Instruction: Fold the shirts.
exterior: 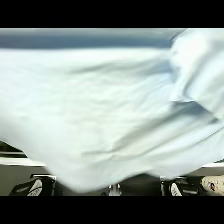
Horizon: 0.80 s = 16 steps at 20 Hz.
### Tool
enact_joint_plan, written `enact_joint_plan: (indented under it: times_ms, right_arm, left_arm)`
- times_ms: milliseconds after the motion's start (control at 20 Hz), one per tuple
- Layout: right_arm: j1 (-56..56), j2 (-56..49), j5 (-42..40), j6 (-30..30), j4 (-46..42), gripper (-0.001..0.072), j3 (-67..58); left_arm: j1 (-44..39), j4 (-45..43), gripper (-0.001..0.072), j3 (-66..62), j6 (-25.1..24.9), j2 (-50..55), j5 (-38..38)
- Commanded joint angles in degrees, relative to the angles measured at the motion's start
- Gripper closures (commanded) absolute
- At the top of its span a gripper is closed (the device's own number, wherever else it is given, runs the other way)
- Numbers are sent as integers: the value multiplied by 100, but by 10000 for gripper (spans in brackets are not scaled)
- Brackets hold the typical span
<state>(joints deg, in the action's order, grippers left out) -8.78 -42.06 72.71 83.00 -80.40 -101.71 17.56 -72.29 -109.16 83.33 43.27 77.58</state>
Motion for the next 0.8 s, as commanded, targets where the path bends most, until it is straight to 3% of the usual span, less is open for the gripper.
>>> enact_joint_plan:
  times_ms: [0, 100, 300, 450, 650, 750]
  right_arm:
    - [-2, -1355, 1906, 140, -24, 694, 48]
    - [7, -2371, 2199, 164, 363, 694, 378]
    - [422, -4258, 1056, 369, 470, 694, 883]
    - [776, -5176, -179, 256, 468, 694, 881]
    - [780, -5672, -1832, 1093, 459, 693, 881]
    - [787, -5705, -2304, 1106, 435, 693, 881]
  left_arm:
    - [-35, -149, 682, 1167, -63, 662, 835]
    - [-98, -149, 682, 2389, -66, 1130, 542]
    - [-398, -149, 682, 3567, -103, 2479, -619]
    - [-546, -37, 681, 3268, -63, 3654, -1316]
    - [-761, 289, 681, 2422, -61, 4802, -1906]
    - [-911, 345, 680, 2100, -61, 5110, -2201]
